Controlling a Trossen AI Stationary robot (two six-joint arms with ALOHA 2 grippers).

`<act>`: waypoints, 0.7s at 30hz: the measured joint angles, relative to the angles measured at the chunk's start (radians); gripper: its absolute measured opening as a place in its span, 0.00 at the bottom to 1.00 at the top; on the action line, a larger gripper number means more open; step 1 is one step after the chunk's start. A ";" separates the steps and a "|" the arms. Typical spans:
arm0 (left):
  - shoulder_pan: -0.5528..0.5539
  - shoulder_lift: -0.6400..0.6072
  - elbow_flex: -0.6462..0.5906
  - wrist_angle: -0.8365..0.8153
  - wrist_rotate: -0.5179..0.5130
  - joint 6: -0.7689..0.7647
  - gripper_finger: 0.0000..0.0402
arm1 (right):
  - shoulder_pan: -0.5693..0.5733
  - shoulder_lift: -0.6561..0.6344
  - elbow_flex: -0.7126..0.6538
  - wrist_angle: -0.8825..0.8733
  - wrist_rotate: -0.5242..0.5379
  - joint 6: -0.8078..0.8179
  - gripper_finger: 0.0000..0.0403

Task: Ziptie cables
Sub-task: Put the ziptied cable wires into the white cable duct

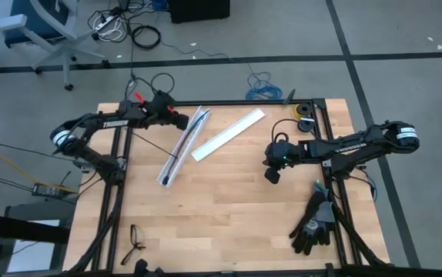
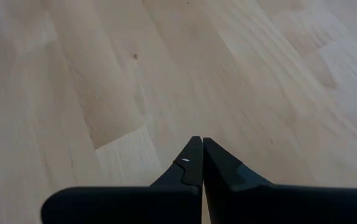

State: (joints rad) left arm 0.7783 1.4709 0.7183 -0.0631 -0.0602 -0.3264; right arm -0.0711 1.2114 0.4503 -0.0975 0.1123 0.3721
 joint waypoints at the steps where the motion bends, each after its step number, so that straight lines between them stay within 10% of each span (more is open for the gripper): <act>1: 0.002 0.033 0.006 0.009 0.012 -0.009 0.01 | 0.000 0.000 0.000 0.000 0.000 0.000 0.00; 11: -0.061 0.369 0.215 0.046 0.099 -0.016 0.00 | -0.001 0.001 0.000 0.003 0.000 -0.014 0.00; 21: -0.248 0.452 0.371 0.005 0.189 -0.049 0.00 | -0.002 0.001 0.000 -0.008 0.000 -0.027 0.00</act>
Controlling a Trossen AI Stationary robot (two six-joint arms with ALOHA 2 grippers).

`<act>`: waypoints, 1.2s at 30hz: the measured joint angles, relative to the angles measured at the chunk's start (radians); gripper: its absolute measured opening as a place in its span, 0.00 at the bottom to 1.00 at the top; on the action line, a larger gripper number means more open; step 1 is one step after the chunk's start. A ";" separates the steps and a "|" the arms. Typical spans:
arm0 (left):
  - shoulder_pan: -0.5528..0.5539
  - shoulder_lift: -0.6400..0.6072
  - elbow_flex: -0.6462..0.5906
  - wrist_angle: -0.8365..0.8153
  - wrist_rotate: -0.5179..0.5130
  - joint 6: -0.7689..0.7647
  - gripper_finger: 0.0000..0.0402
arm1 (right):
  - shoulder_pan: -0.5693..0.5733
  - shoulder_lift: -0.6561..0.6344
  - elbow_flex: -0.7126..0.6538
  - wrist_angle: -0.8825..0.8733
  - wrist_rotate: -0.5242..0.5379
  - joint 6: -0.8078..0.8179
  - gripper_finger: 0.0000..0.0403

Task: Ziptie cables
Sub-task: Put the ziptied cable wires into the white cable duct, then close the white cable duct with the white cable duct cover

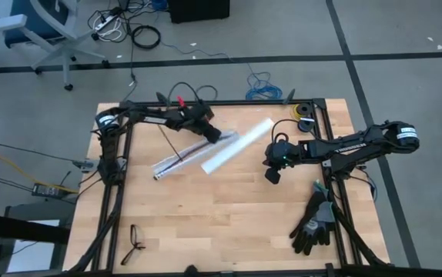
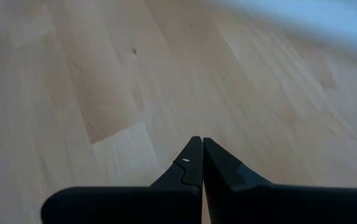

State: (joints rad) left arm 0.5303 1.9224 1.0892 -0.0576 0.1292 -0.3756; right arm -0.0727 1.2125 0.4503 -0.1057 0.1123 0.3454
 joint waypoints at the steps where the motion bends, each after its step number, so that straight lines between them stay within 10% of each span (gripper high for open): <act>1: -0.023 0.000 0.002 0.001 -0.002 -0.010 0.00 | 0.000 0.000 0.000 0.000 0.000 0.000 0.00; 28: -0.251 -0.213 0.001 0.204 -0.300 0.169 0.01 | 0.046 0.000 0.000 -0.015 -0.002 0.021 0.00; 36: -0.494 -0.270 0.001 0.081 -0.661 0.234 0.01 | 0.066 -0.001 0.000 -0.032 0.004 0.056 0.00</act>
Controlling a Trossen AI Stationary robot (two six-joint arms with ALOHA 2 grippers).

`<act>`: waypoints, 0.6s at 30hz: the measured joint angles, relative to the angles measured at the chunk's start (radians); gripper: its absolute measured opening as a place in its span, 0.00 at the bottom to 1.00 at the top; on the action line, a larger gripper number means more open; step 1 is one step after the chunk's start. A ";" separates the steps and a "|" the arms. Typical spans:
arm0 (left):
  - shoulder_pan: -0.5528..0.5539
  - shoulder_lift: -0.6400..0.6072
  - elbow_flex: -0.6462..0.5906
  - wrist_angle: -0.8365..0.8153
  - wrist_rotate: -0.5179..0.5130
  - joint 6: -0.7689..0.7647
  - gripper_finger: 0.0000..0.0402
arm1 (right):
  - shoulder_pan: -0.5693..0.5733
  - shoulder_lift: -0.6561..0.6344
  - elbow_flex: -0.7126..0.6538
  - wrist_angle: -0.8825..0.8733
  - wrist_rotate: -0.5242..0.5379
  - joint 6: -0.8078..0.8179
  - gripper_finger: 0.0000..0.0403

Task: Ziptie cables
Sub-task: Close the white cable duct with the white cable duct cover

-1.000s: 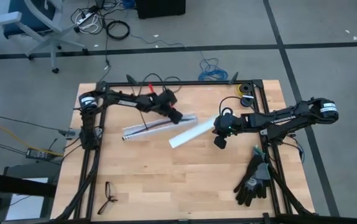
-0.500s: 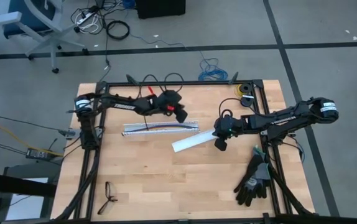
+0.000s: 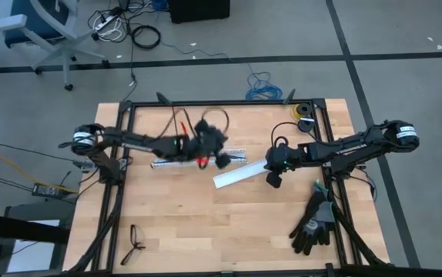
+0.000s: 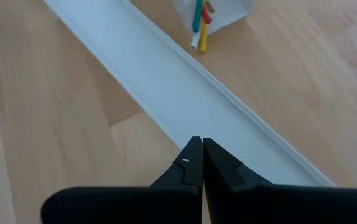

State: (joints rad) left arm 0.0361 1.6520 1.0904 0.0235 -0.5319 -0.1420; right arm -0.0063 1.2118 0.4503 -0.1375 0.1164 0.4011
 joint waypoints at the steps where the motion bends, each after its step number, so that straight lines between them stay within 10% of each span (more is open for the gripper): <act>1: -0.029 0.000 -0.001 -0.012 -0.018 -0.008 0.01 | 0.008 0.000 0.000 -0.001 0.001 0.003 0.00; 11: -0.183 -0.010 -0.202 0.110 -0.143 -0.207 0.01 | 0.165 -0.054 0.000 -0.134 0.150 0.139 0.00; 18: -0.238 -0.008 -0.417 0.536 -0.144 -0.228 0.01 | 0.217 -0.058 0.000 -0.030 0.143 0.087 0.00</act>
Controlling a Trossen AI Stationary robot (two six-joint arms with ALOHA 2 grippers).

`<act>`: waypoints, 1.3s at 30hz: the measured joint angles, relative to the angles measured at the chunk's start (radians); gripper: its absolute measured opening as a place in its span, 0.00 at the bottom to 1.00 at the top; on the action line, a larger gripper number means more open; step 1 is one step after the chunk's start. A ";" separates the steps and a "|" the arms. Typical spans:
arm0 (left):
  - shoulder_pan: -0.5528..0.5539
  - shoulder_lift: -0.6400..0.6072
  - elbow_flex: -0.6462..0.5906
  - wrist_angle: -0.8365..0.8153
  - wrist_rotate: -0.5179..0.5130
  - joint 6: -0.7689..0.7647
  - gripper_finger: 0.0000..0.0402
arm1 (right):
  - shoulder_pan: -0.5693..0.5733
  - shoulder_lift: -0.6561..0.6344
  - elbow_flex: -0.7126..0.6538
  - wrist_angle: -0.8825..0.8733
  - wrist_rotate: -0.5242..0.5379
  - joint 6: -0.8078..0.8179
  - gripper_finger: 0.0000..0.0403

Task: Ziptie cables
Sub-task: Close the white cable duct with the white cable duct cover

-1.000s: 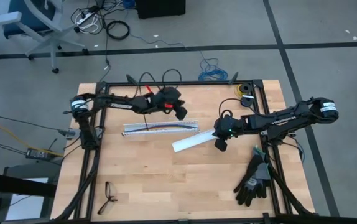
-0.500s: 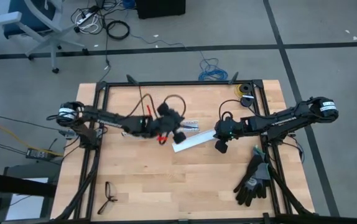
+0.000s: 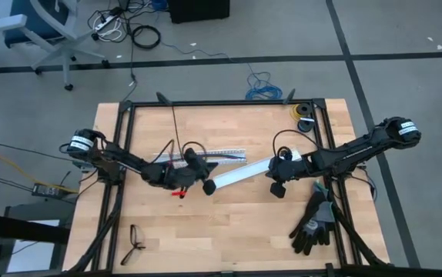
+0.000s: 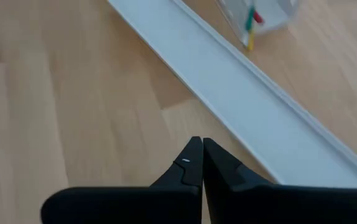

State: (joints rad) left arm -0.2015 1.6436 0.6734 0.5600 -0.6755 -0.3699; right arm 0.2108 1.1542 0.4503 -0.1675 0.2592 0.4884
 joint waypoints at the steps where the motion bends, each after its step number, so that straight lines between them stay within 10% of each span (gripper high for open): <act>1: -0.003 0.000 -0.021 0.053 0.000 0.000 0.01 | 0.000 0.000 0.000 0.017 0.000 -0.026 0.00; 39: -0.004 0.000 -0.066 0.104 0.225 0.024 0.30 | -0.070 0.169 0.000 0.277 -0.081 -0.435 0.03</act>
State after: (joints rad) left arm -0.2050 1.6432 0.6075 0.6644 -0.4503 -0.3457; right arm 0.1411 1.3228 0.4507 0.1100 0.1783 0.0529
